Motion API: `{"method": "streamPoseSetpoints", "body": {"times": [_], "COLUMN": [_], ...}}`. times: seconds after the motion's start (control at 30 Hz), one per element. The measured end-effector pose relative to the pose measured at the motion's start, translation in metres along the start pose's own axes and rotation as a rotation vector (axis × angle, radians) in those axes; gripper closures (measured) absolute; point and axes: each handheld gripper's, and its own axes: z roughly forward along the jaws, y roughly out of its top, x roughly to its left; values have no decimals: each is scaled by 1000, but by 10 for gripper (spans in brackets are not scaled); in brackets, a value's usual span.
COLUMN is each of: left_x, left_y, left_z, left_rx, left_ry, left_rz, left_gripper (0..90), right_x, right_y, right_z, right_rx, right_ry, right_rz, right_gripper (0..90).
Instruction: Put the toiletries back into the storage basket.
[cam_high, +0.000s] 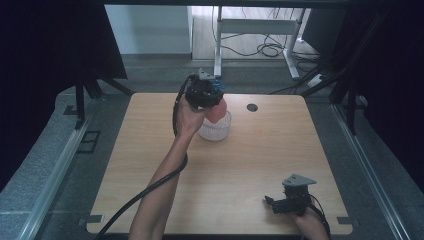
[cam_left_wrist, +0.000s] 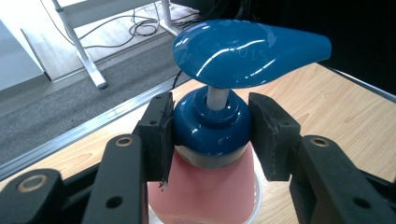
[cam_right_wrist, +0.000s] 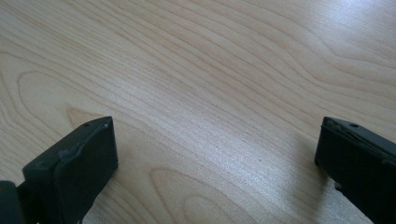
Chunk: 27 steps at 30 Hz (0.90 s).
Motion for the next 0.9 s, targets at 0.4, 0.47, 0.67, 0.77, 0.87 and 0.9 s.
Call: {"method": "streamPoseSetpoints", "body": {"times": [0.4,0.47,0.67,0.77,0.87,0.9], "left_x": [-2,-2,-3,-3,-3,-3], "left_y": [-11,-13,-21,-24,-27,-29], "left_z": [18,21,27,29,32,33], "left_rx": [23,27,35,40,45,48], "left_ry": [10,13,11,11,10,11], "left_rz": [-8,-6,-17,-22,-24,-24], "left_gripper": [527,526,526,526,526,526], "right_x": [0,0,0,0,0,0], "right_y": [0,0,0,0,0,0], "right_z": [0,0,0,0,0,0], "right_rx": [0,-1,-1,-1,-1,-1], "right_ry": [0,0,-1,0,3,4], "right_rz": [-1,-1,0,-1,-2,-3], "right_gripper": [0,0,0,0,0,0]}}
